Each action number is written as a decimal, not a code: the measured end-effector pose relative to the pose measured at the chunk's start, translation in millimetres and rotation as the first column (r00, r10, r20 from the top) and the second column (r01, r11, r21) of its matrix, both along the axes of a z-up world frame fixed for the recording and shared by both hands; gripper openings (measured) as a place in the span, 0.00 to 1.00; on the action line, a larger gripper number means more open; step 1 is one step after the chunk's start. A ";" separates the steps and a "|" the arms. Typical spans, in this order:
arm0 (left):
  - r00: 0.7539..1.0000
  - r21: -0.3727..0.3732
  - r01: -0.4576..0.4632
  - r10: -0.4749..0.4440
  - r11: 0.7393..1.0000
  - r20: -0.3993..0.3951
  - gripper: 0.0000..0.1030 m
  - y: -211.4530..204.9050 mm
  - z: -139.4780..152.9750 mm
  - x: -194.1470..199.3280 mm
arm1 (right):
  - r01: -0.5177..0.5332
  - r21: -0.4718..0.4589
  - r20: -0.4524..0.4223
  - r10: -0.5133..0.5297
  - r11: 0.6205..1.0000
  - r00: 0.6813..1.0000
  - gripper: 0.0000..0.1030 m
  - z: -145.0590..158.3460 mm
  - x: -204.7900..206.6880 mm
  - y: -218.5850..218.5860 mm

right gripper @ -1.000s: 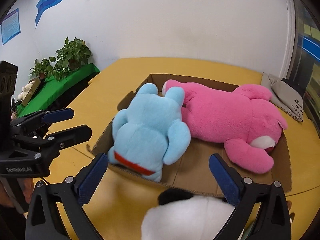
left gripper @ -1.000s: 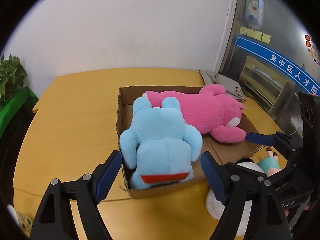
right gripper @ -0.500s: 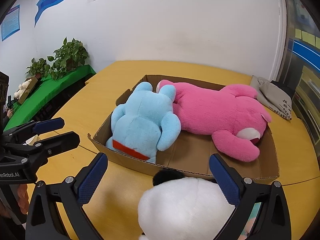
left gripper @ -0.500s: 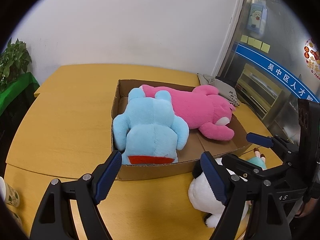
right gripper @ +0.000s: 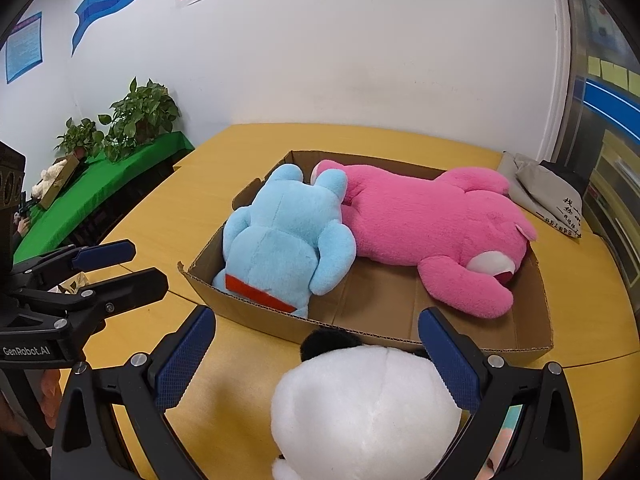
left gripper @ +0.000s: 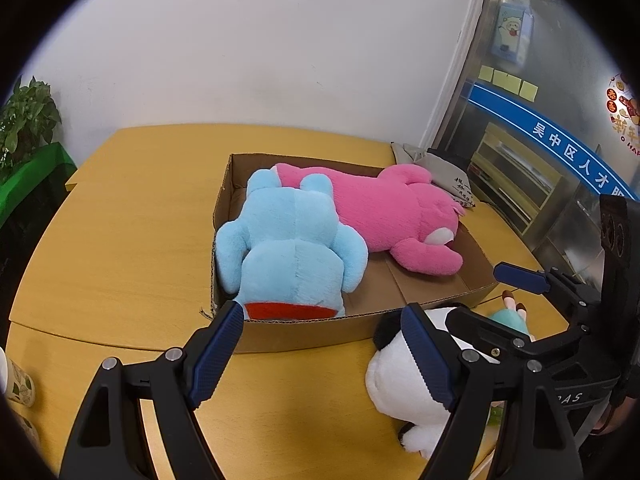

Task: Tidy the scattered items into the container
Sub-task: 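Close both grippers on the white panda's body on the table, then lift the white panda with both grippers and lower it into the box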

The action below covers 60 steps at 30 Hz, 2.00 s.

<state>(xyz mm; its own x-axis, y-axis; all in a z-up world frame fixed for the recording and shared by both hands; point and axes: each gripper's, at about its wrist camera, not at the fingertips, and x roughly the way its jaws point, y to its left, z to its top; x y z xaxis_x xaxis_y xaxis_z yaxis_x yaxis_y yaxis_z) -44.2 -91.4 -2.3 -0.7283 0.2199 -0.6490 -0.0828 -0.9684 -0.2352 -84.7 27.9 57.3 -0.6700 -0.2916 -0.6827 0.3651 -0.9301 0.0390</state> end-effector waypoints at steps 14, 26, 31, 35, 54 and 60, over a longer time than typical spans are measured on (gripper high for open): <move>1.000 0.042 0.009 -0.010 0.999 0.024 0.79 5.8 -11.5 0.5 | -0.014 -0.028 -0.007 0.014 1.000 1.000 1.00 2.9 9.0 9.5; 0.985 0.250 0.102 -0.133 0.963 0.106 0.79 23.6 -64.2 -12.7 | -0.043 -0.114 0.073 0.052 0.992 0.996 1.00 -17.0 -12.1 105.9; 0.962 0.373 0.148 -0.221 0.916 0.159 0.79 41.5 -103.0 -25.5 | -0.047 -0.143 0.242 0.082 0.989 0.967 0.97 -67.6 -32.9 136.1; 0.945 0.436 0.184 -0.281 0.881 0.169 0.79 53.5 -126.8 -31.6 | -0.110 -0.221 0.293 0.174 0.969 0.940 0.96 -87.9 -33.5 131.2; 0.934 0.492 0.225 -0.330 0.841 0.138 0.72 32.4 -133.7 3.7 | -0.271 -0.228 0.347 0.339 0.935 0.875 0.90 -103.2 4.2 79.7; 0.938 0.457 0.217 -0.314 0.862 0.146 0.54 35.4 -125.4 9.0 | -0.225 -0.235 0.313 0.293 0.945 0.903 0.69 -99.4 16.7 78.1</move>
